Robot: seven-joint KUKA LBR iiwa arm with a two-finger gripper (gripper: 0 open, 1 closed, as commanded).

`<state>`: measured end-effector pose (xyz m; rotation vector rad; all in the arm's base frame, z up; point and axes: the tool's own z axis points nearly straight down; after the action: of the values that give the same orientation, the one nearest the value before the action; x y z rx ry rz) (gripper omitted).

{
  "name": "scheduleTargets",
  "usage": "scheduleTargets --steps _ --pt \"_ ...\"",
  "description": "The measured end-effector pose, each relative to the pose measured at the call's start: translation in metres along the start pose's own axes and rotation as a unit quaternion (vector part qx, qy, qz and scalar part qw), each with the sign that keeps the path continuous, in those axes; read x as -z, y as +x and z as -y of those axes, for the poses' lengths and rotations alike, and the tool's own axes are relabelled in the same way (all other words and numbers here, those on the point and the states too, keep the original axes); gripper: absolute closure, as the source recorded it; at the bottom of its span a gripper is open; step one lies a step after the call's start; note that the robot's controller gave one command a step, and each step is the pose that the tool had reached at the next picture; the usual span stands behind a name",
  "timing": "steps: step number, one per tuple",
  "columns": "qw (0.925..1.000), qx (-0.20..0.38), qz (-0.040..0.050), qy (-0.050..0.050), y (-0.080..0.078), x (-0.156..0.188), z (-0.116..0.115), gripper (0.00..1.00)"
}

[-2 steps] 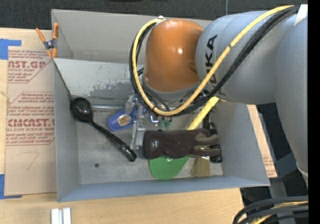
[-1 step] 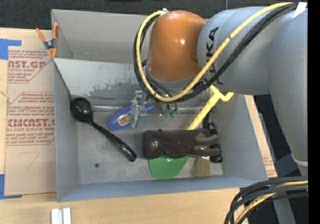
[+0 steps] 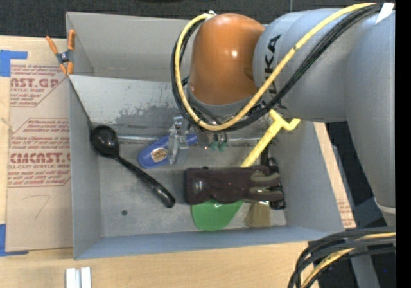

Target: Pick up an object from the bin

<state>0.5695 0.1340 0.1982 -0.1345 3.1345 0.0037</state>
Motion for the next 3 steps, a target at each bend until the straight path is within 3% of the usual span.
scheduleTargets --steps 1,2,3 --pt "0.9999 -0.016 0.0007 -0.001 -0.020 -0.032 -0.005 0.00" --pt "0.9999 -0.016 0.0011 -0.001 -0.020 -0.031 -0.005 0.00" --pt "1.0000 -0.005 0.0015 -0.001 0.018 -0.043 0.099 0.00"
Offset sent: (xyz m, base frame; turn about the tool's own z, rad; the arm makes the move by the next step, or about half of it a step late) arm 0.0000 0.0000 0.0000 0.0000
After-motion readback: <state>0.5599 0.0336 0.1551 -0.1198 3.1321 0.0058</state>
